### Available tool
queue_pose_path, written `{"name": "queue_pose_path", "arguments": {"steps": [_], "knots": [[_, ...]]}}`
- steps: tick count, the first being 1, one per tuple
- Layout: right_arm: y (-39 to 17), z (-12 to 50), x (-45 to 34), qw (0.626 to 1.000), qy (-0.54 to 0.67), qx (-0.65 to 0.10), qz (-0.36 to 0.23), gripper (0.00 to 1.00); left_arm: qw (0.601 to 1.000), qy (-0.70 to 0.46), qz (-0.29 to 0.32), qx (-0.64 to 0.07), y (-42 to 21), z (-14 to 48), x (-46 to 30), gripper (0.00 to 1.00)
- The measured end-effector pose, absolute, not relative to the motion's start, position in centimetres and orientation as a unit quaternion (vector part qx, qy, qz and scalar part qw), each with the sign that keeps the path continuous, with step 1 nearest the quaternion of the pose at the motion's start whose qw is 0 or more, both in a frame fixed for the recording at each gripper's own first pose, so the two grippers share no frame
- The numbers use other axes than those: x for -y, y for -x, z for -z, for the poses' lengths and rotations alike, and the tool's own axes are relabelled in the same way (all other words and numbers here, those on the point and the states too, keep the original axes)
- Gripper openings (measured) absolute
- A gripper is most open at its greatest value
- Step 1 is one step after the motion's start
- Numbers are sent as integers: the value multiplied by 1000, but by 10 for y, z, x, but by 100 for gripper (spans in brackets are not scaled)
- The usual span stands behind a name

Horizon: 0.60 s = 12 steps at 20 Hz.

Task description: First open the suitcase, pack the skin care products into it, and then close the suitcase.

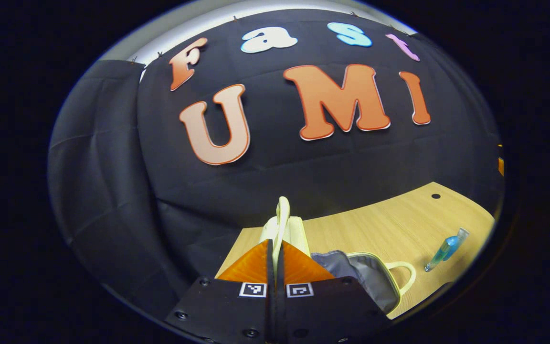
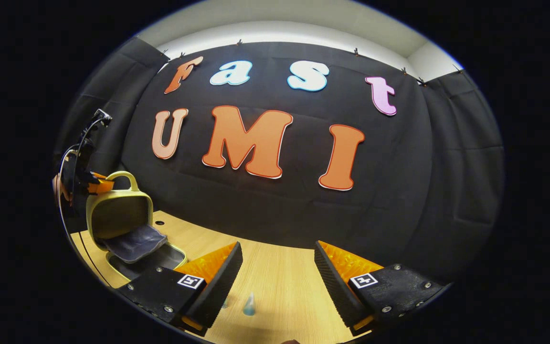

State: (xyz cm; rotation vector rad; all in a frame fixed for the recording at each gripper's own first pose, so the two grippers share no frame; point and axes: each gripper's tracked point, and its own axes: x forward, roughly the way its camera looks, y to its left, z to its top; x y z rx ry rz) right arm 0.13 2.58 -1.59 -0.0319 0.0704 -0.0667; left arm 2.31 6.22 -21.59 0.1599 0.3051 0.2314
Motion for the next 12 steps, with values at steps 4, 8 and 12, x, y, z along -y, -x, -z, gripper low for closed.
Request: {"name": "queue_pose_path", "arguments": {"steps": [4, 8, 12], "knots": [[-4, 18, -44, 998, 10, -43, 38, 95, 975, -66, -142, -160, -18, 226, -107, 1], [-4, 17, -58, 998, 9, -47, 42, 95, 969, -51, -162, -182, -6, 243, -137, 1], [-3, 17, -68, 998, 10, -54, 44, 95, 961, -7, -184, -208, 2, 267, -160, 1]]}}
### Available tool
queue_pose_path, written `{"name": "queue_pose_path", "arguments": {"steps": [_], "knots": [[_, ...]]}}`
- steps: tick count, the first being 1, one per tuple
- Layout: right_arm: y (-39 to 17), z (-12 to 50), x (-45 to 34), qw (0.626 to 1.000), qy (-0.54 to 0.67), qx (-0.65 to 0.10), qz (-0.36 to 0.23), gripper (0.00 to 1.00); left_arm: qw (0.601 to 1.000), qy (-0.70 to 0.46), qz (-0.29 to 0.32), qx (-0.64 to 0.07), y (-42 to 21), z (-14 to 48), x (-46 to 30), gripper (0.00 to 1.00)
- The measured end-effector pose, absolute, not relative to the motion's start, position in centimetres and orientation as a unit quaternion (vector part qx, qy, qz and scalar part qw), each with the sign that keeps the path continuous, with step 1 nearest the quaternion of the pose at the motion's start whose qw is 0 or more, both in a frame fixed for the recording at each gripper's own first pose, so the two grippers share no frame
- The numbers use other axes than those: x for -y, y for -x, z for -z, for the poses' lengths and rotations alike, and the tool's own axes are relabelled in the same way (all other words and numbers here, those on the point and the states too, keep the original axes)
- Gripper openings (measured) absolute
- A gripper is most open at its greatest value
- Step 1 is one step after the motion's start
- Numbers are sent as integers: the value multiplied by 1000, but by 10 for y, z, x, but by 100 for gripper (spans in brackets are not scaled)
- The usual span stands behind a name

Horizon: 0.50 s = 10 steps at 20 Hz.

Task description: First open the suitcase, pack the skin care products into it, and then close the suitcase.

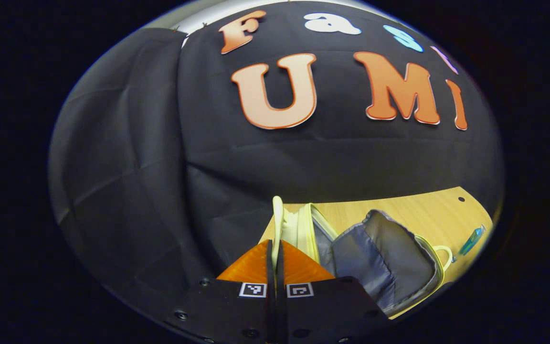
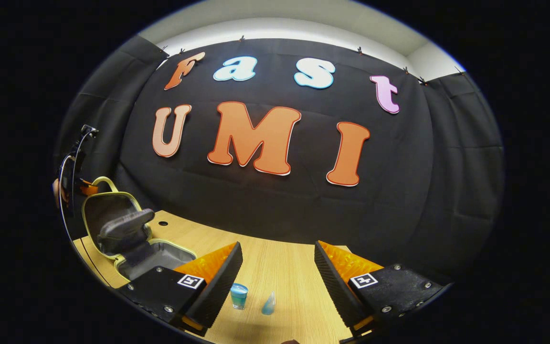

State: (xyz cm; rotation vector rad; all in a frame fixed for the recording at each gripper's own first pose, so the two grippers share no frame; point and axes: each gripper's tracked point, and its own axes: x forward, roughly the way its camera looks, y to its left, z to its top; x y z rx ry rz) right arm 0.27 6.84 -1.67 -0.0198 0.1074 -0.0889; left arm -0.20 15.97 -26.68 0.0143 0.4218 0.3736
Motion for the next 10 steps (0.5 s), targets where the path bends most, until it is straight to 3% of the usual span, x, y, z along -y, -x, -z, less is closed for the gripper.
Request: {"name": "queue_pose_path", "arguments": {"steps": [4, 5, 10], "knots": [[-1, 14, -73, 997, 16, -55, 49, 95, 943, -24, -225, -245, 16, 292, -193, 1], [0, 15, -73, 997, 16, -56, 50, 95, 937, -32, -230, -262, 21, 300, -201, 9], [4, 18, -74, 996, 18, -65, 52, 95, 920, -13, -262, -291, 39, 325, -214, 8]]}}
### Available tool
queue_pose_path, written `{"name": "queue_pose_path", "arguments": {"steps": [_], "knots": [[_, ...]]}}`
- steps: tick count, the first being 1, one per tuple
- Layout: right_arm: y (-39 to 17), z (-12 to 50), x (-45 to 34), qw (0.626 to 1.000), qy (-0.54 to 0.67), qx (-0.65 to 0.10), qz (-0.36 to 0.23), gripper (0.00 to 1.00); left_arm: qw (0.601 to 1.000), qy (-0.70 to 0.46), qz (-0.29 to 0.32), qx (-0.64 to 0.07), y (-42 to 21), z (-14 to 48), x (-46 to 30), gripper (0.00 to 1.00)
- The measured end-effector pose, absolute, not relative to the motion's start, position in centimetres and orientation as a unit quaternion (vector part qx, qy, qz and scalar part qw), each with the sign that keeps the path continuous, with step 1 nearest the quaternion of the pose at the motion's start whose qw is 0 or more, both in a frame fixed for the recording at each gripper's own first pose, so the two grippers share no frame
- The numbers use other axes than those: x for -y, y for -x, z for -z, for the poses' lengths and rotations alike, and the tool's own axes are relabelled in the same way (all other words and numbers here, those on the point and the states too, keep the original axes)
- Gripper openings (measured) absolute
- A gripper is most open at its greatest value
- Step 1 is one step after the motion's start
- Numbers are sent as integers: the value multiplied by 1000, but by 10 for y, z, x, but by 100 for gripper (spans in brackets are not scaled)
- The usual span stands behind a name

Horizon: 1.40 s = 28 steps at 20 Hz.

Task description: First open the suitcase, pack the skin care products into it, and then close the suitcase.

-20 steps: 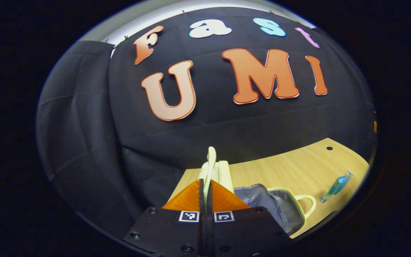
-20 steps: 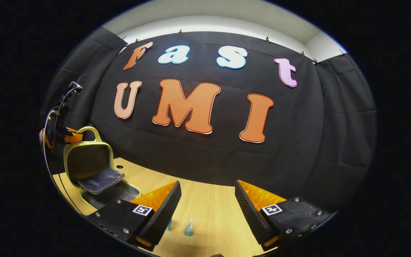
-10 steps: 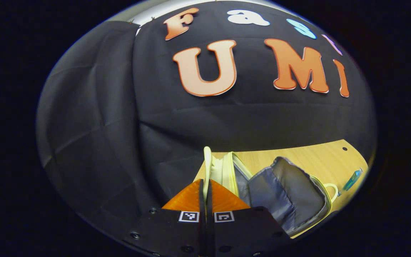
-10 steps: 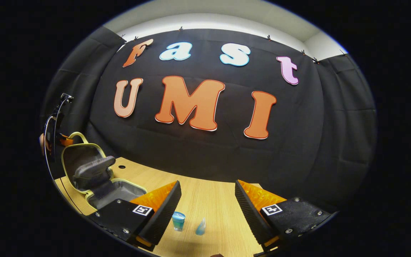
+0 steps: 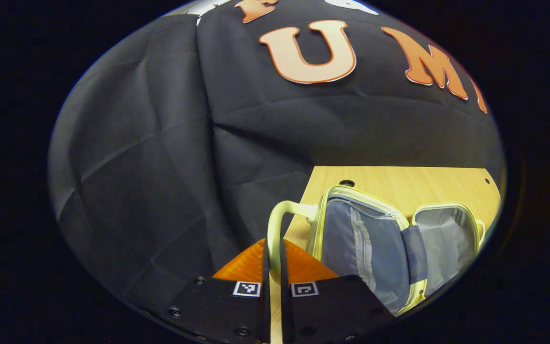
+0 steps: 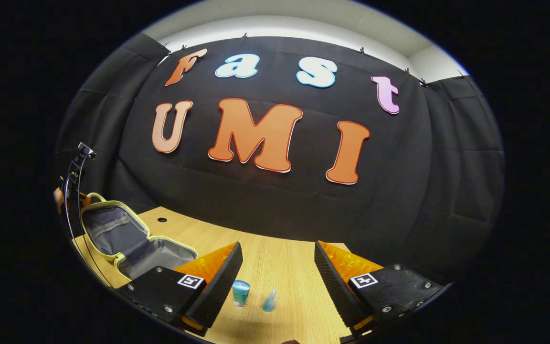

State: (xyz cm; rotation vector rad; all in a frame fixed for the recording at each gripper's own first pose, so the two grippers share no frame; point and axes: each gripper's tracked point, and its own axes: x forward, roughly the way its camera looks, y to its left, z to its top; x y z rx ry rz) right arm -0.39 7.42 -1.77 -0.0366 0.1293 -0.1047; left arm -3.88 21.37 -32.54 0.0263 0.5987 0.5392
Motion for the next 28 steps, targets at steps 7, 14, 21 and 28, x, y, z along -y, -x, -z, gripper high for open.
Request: {"name": "queue_pose_path", "arguments": {"steps": [7, 14, 21, 28], "knots": [[3, 22, -75, 997, 16, -66, 45, 95, 932, -30, -269, -241, 36, 307, -207, 26], [1, 29, -64, 997, 10, -63, 32, 95, 961, -47, -230, -149, 17, 249, -152, 87], [0, 47, -48, 997, 1, -71, 12, 95, 979, -27, -172, -105, -4, 231, -76, 98], [0, 90, -44, 994, -3, -106, -27, 96, 990, -21, -95, -99, -14, 236, 17, 98]]}}
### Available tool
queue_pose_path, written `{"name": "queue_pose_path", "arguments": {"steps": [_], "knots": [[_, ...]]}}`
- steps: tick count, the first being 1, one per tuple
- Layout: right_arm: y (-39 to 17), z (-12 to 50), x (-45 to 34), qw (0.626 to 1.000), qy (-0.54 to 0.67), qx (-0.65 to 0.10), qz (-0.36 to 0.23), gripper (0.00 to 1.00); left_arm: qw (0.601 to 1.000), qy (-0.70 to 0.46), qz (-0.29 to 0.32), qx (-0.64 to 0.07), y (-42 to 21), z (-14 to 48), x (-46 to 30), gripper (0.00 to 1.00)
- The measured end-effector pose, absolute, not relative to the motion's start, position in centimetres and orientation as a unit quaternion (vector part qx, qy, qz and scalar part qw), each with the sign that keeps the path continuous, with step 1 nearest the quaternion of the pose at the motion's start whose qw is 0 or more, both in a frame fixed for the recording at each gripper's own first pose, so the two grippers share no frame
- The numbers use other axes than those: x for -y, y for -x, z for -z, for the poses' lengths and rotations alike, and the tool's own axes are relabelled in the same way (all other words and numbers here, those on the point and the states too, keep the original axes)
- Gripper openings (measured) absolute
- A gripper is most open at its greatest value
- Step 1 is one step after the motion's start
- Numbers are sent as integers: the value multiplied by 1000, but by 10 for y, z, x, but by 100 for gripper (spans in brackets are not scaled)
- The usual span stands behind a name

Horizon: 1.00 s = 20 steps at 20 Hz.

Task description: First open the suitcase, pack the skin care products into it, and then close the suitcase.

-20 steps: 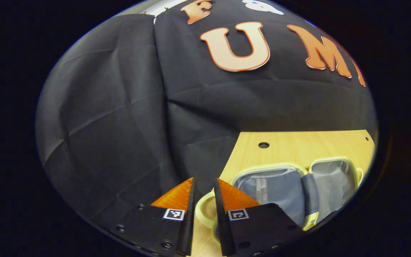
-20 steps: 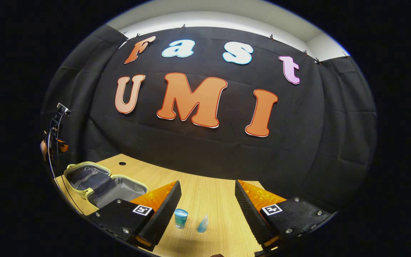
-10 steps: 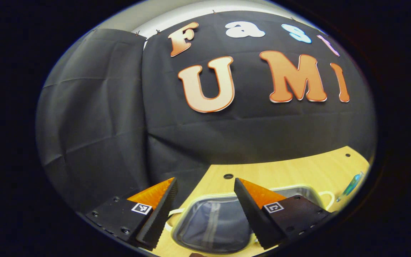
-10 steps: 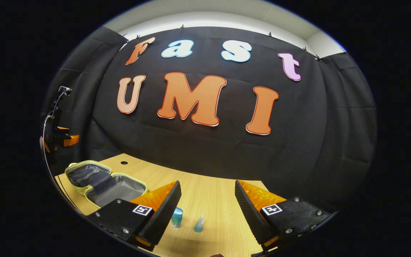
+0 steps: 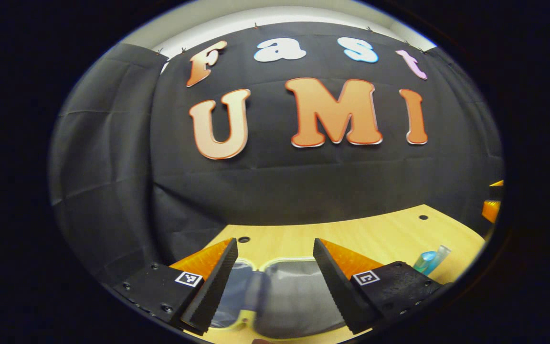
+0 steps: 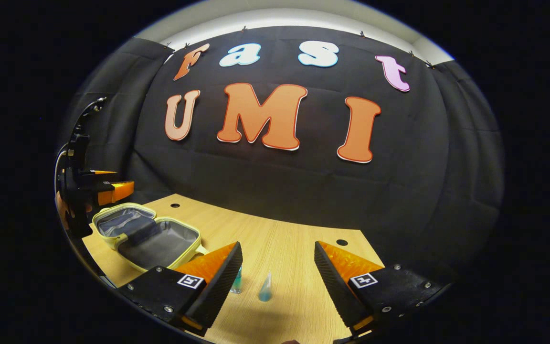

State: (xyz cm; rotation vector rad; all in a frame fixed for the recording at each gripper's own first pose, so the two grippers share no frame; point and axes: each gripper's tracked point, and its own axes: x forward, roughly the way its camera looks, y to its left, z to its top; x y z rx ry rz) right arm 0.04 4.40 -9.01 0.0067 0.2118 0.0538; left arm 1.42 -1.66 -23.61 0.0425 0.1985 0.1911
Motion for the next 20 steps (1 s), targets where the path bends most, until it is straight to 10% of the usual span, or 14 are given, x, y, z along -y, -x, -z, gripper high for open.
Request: {"name": "queue_pose_path", "arguments": {"steps": [20], "knots": [[-45, 226, -42, 982, 13, -166, -87, 96, 981, -20, 115, -154, -34, 371, 230, 99]]}}
